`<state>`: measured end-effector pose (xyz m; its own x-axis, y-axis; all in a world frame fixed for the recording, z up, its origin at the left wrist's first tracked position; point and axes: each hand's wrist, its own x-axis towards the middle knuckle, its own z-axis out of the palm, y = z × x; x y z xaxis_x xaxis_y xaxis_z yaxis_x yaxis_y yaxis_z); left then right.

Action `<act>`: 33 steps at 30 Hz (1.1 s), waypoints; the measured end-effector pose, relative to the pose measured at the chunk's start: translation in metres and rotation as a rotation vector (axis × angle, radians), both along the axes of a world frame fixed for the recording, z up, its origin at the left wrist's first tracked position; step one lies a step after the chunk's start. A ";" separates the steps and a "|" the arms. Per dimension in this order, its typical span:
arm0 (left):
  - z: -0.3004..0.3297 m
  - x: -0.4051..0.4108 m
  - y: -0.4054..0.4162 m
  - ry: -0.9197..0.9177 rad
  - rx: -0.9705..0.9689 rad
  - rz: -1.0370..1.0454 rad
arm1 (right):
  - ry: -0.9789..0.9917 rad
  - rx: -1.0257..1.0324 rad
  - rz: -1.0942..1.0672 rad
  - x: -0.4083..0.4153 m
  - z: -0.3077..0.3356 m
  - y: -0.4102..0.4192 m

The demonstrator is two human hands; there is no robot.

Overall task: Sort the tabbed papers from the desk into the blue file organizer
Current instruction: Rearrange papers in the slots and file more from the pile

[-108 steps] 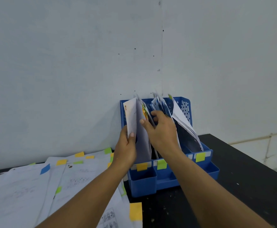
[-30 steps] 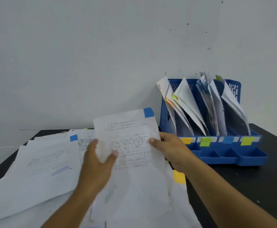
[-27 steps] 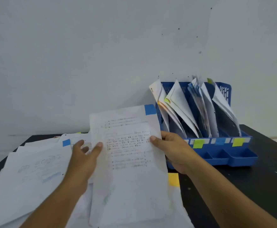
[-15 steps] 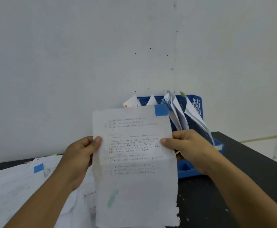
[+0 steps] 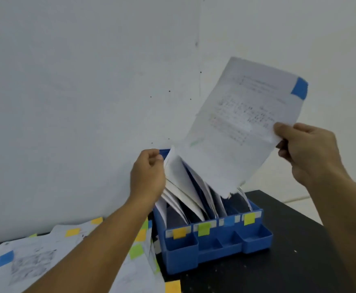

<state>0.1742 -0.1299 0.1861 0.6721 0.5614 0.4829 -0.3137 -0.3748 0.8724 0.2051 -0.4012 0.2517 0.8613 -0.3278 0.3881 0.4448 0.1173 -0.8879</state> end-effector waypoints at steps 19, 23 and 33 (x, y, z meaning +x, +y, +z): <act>-0.016 0.098 -0.056 0.263 0.238 0.019 | -0.107 -0.117 -0.095 0.046 0.035 0.050; -0.022 0.095 -0.045 0.185 0.209 0.031 | -0.092 -0.231 -0.091 0.046 0.027 0.064; -0.024 0.094 -0.039 0.132 0.200 0.036 | -0.194 -0.608 -0.098 0.058 -0.030 0.106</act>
